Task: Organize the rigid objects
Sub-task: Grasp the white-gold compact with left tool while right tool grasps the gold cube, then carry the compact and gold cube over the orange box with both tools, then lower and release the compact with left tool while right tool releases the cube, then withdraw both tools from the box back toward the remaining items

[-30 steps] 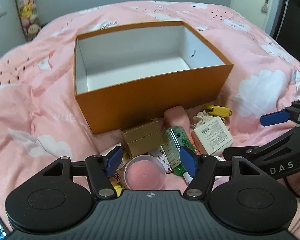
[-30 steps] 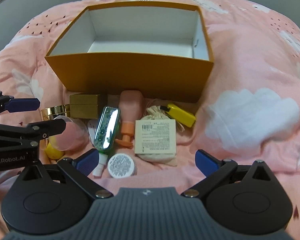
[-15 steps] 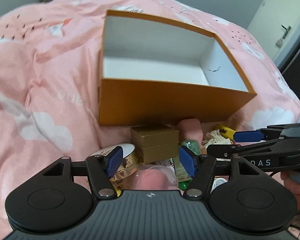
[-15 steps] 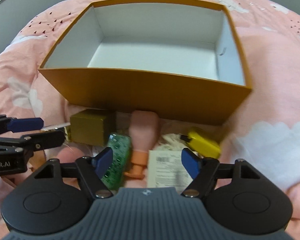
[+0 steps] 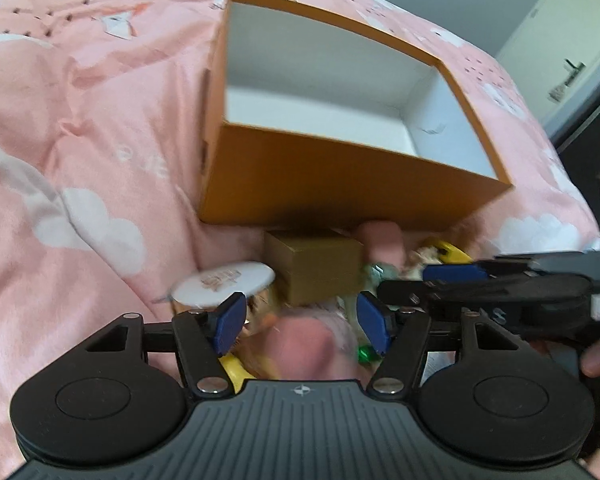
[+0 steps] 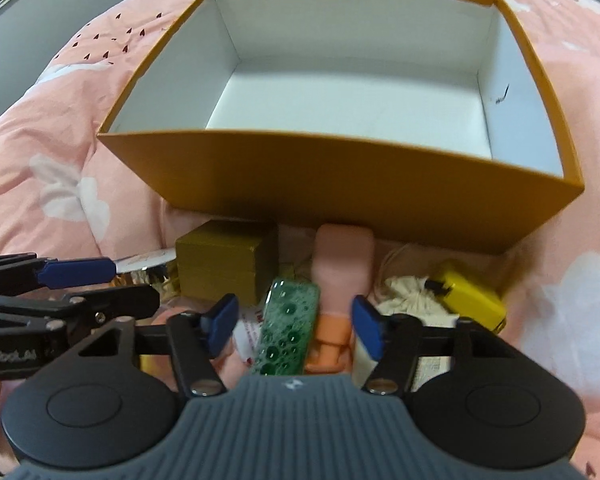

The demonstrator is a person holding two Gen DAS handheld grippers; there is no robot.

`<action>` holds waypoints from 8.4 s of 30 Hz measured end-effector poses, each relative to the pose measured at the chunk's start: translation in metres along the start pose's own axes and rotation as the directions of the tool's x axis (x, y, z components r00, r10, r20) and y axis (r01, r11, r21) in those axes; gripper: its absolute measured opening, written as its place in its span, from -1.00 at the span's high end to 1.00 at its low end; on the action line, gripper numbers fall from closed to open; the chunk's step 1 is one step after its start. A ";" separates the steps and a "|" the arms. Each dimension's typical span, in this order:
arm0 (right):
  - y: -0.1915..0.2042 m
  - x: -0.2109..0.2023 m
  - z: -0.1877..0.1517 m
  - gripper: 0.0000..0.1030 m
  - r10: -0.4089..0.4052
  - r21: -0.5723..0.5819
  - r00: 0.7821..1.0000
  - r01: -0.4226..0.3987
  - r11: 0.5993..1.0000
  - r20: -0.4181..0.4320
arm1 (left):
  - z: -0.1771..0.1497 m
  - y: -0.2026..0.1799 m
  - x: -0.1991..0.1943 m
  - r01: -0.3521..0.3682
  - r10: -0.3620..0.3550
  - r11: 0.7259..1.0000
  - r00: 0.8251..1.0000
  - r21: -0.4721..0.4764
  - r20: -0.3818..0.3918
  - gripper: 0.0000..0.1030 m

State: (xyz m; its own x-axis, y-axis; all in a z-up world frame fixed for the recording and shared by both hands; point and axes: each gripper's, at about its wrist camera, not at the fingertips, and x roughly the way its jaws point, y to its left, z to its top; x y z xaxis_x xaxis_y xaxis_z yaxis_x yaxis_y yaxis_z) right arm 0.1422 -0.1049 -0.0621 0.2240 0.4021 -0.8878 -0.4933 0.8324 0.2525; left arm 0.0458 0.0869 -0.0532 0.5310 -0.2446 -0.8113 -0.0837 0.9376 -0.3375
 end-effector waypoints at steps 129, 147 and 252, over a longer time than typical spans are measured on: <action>-0.073 0.024 0.130 -0.25 -0.041 0.154 0.998 0.035 0.987 0.039 | 0.124 -0.075 0.097 -0.304 0.280 0.868 0.952 0.393 0.119 -0.71; -0.069 0.027 0.128 -0.25 -0.025 0.125 1.000 0.024 0.992 0.010 | 0.141 -0.052 0.135 -0.266 0.330 0.911 0.928 0.315 -0.173 -0.77; -0.005 -0.069 -0.001 -0.25 -0.057 0.015 0.987 0.055 0.998 0.153 | 0.036 -0.066 -0.028 -0.062 0.007 0.965 0.977 0.254 0.211 -0.05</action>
State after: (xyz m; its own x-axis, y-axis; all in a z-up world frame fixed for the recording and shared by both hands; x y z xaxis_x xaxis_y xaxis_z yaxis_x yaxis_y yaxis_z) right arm 0.1289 -0.1371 -0.0027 0.3779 0.4078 -0.8312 -0.4679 0.8588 0.2086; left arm 0.0666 0.0402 0.0087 0.6966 -0.1804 -0.6944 0.1008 0.9829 -0.1542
